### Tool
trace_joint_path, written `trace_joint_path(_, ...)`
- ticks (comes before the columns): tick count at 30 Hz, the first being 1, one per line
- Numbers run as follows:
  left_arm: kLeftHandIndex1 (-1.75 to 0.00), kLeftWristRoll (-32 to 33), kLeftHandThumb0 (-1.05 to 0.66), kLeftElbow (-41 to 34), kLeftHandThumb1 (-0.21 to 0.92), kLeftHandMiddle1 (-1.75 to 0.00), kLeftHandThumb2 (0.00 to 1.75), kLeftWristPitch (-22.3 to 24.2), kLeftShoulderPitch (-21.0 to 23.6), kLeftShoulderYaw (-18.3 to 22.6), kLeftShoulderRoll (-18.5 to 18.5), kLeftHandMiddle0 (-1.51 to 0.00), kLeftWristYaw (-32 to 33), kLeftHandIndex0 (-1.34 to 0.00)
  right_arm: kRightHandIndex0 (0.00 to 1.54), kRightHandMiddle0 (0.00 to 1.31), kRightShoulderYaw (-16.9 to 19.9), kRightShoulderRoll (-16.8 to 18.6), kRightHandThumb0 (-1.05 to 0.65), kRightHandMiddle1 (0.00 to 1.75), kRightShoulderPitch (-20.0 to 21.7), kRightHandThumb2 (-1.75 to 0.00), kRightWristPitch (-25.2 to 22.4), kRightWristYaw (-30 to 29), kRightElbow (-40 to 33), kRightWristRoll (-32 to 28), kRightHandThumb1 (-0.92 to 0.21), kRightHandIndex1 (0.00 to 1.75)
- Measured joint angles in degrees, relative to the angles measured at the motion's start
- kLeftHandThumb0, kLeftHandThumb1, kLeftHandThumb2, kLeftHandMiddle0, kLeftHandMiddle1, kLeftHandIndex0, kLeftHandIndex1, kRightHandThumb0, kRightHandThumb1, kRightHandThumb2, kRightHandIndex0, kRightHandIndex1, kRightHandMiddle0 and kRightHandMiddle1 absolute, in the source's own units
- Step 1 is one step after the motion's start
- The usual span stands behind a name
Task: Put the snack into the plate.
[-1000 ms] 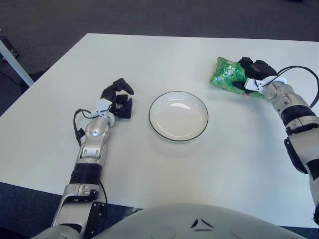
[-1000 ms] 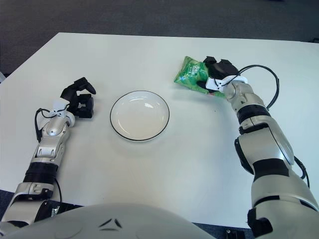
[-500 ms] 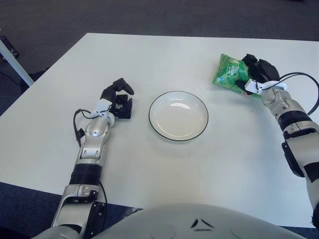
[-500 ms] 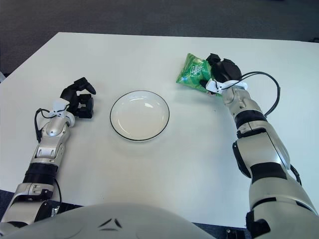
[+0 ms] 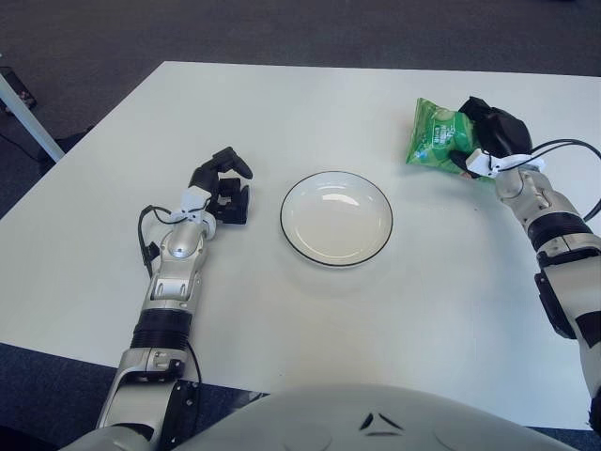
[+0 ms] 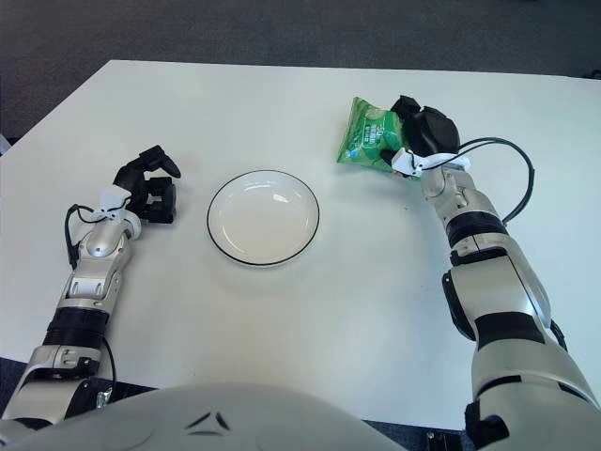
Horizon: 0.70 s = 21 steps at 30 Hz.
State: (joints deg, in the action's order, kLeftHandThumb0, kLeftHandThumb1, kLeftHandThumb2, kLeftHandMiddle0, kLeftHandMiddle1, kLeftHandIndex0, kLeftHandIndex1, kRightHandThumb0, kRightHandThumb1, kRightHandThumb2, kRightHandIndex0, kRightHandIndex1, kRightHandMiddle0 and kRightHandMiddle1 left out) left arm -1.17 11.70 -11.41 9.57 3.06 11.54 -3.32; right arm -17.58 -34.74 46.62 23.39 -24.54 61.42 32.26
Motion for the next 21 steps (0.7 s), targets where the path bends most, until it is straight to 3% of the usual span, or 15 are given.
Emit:
trace_joint_path(13, -1.75, -0.31, -0.56, 0.00, 0.14, -1.75, 1.53, -0.04, 0.09, -0.46, 0.13, -1.30, 0.21, -0.76, 0.72, 0.51, 5.60, -0.26, 0.00, 1.75, -4.12, -1.50, -3.37, 9.01, -22.70, -3.39, -0.16, 1.73)
trace_joint_path(21, -1.75, -0.21, -0.56, 0.36, 0.14, -1.75, 1.53, -0.10, 0.32, -0.53, 0.10, -1.30, 0.21, -0.76, 0.73, 0.53, 8.30, 0.05, 0.00, 1.75, -5.51, -1.54, -4.94, 13.52, -30.76, -5.17, -0.13, 1.74)
